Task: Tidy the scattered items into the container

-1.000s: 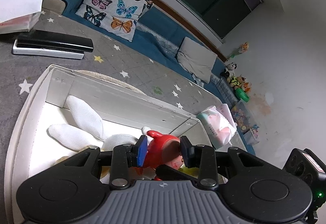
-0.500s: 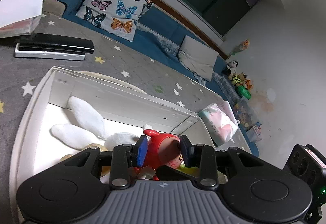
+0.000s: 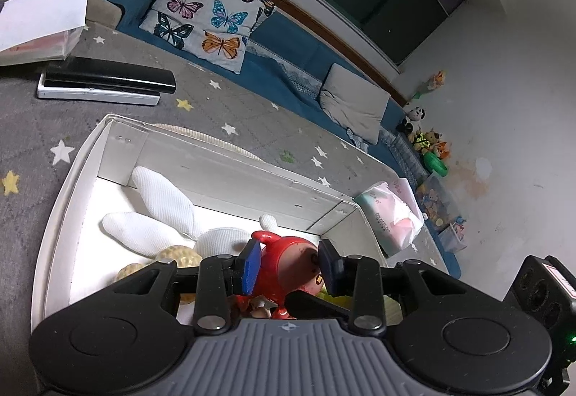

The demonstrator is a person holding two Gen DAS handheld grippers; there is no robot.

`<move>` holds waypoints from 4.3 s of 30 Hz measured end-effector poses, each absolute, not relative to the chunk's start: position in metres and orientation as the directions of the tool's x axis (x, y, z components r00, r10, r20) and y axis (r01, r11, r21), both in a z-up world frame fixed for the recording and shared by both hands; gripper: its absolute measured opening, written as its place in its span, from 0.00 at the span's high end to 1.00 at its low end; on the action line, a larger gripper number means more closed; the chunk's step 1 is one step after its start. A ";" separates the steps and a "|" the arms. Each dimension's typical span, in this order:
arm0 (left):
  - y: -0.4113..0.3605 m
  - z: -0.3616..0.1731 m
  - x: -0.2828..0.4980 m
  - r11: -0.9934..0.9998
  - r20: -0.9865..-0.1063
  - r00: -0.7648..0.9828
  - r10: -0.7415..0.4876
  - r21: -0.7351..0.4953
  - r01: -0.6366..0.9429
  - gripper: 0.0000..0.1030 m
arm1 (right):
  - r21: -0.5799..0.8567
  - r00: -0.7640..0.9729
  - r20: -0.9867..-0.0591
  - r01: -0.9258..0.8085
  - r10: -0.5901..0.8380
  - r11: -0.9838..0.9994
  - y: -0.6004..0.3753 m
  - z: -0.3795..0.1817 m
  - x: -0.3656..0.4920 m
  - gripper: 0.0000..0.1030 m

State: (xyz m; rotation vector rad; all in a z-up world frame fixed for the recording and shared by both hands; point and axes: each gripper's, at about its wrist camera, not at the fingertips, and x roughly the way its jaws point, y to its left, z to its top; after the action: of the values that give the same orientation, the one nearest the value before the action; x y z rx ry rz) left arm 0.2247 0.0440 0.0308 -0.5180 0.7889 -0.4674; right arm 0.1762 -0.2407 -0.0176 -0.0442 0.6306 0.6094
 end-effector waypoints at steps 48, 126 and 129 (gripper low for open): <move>0.031 0.046 0.066 0.924 -0.561 0.751 -0.349 -0.338 0.177 0.63 | 0.067 0.770 -0.479 -0.447 0.422 0.892 -0.260 0.010 0.038 0.00; 0.002 0.005 0.062 0.999 -0.649 0.760 -0.034 0.004 0.049 0.64 | 0.122 0.728 -0.603 -0.321 0.327 0.939 -0.257 -0.051 0.038 0.00; 0.001 0.005 0.065 0.999 -0.651 0.758 -0.034 0.007 0.051 0.64 | 0.126 0.725 -0.606 -0.318 0.326 0.940 -0.257 -0.051 0.041 0.00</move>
State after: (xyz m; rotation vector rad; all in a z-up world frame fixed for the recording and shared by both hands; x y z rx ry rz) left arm 0.0650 0.0011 0.0050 0.0253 0.7088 -0.0466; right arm 0.0407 -0.2568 -0.0512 0.0138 0.6709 0.3551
